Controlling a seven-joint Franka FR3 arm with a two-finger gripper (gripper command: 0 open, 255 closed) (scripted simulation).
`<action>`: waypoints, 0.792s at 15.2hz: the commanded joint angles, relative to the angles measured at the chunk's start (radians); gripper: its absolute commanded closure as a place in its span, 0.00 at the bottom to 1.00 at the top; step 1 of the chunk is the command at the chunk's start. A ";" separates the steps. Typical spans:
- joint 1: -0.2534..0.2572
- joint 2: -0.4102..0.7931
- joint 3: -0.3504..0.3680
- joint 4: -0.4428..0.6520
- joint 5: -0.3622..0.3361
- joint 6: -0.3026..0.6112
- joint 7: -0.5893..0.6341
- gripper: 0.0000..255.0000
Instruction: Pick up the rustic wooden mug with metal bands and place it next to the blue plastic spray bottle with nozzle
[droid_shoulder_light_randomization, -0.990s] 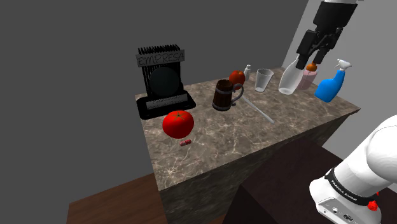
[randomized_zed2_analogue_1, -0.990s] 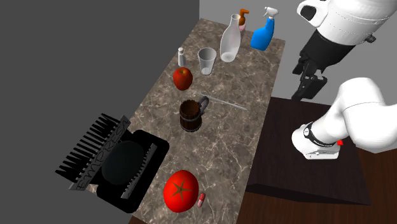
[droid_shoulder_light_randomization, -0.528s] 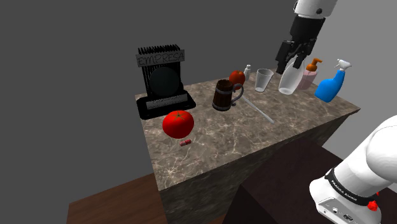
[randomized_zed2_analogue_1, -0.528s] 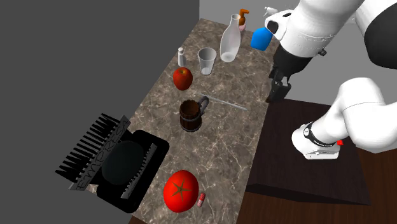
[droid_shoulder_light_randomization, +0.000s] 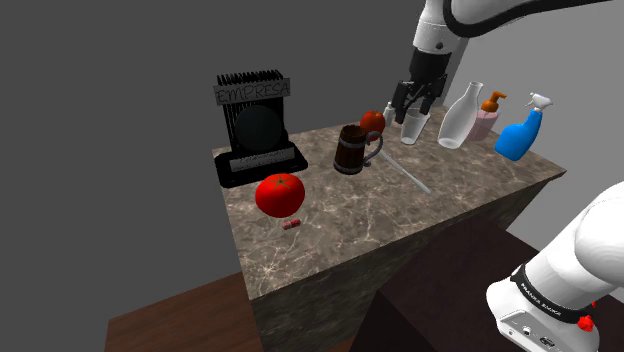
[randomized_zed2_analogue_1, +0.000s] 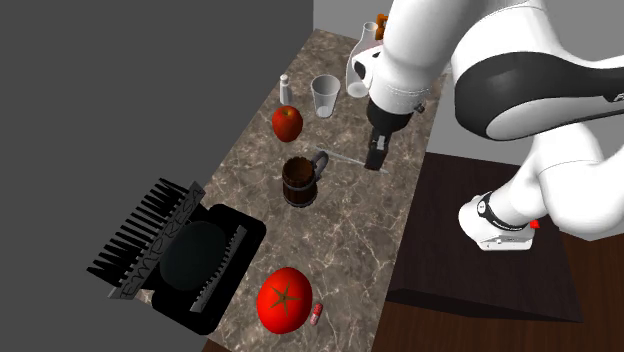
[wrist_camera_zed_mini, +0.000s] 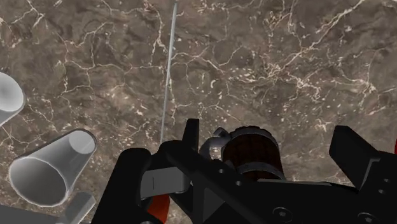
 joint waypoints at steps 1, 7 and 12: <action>-0.008 0.069 -0.002 0.024 -0.016 0.053 -0.007 0.00; -0.020 0.286 0.005 0.131 -0.063 0.177 0.004 0.00; -0.023 0.472 0.007 0.258 -0.109 0.248 0.018 0.00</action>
